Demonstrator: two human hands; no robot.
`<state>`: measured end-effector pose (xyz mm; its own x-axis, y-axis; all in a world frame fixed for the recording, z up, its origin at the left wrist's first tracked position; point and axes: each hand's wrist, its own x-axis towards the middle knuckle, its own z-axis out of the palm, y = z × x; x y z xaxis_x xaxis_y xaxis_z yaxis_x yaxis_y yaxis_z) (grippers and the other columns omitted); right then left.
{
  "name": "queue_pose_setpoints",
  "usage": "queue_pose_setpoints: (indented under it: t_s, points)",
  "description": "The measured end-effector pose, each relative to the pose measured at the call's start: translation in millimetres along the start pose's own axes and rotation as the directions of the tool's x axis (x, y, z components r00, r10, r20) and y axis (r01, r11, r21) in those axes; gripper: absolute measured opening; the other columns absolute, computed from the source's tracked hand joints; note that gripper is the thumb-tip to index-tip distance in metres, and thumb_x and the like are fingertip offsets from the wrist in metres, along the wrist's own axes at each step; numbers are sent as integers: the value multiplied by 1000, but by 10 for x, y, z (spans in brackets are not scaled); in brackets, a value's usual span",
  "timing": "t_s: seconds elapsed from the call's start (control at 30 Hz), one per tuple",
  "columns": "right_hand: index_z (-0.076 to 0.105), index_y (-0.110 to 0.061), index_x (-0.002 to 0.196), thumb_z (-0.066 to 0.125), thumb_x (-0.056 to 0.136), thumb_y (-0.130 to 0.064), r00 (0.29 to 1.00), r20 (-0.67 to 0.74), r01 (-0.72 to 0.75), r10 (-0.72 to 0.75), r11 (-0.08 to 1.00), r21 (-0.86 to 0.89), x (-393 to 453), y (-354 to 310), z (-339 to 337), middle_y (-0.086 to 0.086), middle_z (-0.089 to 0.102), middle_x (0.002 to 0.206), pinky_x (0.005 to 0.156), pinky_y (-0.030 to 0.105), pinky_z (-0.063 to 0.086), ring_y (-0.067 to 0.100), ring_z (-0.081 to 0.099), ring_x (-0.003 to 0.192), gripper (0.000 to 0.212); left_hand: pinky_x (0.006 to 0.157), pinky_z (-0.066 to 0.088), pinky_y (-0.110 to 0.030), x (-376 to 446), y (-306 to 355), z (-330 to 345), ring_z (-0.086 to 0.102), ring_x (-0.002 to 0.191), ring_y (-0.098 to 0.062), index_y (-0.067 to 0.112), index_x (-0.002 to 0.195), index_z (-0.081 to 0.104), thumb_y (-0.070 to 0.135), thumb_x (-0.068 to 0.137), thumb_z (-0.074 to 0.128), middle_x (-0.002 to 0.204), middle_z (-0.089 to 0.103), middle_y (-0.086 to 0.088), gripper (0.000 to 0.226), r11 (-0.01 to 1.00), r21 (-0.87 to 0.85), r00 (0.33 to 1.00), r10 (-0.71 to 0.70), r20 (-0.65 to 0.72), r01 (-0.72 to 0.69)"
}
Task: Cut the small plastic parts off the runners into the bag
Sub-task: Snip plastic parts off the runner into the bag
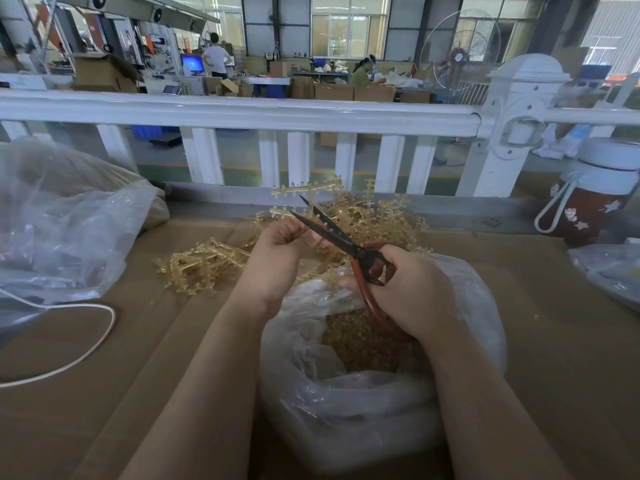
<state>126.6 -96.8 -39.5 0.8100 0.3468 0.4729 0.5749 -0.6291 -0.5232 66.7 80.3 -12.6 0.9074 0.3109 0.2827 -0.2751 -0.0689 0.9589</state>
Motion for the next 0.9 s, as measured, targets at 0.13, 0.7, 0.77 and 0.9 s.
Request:
queue_pose_setpoints:
  t_s: [0.13, 0.7, 0.77, 0.9]
  points:
    - [67, -42, 102, 28, 50, -107, 1000, -4, -2, 2, 1000, -17, -3, 5, 5, -36, 54, 71, 56, 8, 31, -17, 48, 69, 92, 85, 46, -27, -4, 7, -11, 67, 83, -11, 20, 73, 69, 3, 96, 57, 77, 73, 5, 31, 999, 38, 1000, 2, -29, -1]
    - [66, -40, 94, 36, 53, -103, 1000, 8, 3, -3, 1000, -2, -9, 5, -12, -28, 61, 72, 55, 10, 33, -12, 54, 69, 81, 75, 51, -15, -25, 60, -3, 68, 77, -5, 21, 80, 70, 2, 94, 60, 75, 72, 8, 25, 983, 179, 998, 51, -47, -42]
    - [64, -43, 94, 36, 53, -103, 1000, 13, -2, 2, 1000, 1, -11, -5, -13, -30, 60, 72, 56, 10, 33, -13, 53, 70, 77, 70, 50, -11, -28, 65, -4, 67, 74, -4, 20, 80, 69, -1, 93, 59, 73, 71, 8, 27, 985, 166, 998, 59, -36, -53]
    - [64, -44, 91, 39, 55, -101, 1000, 13, -1, 1, 1000, 1, -16, -11, -12, -30, 58, 69, 55, 11, 34, -13, 53, 68, 72, 73, 52, -13, -29, 67, -3, 69, 77, -7, 18, 79, 70, -1, 93, 59, 75, 73, 6, 26, 990, 136, 999, 47, -16, -45]
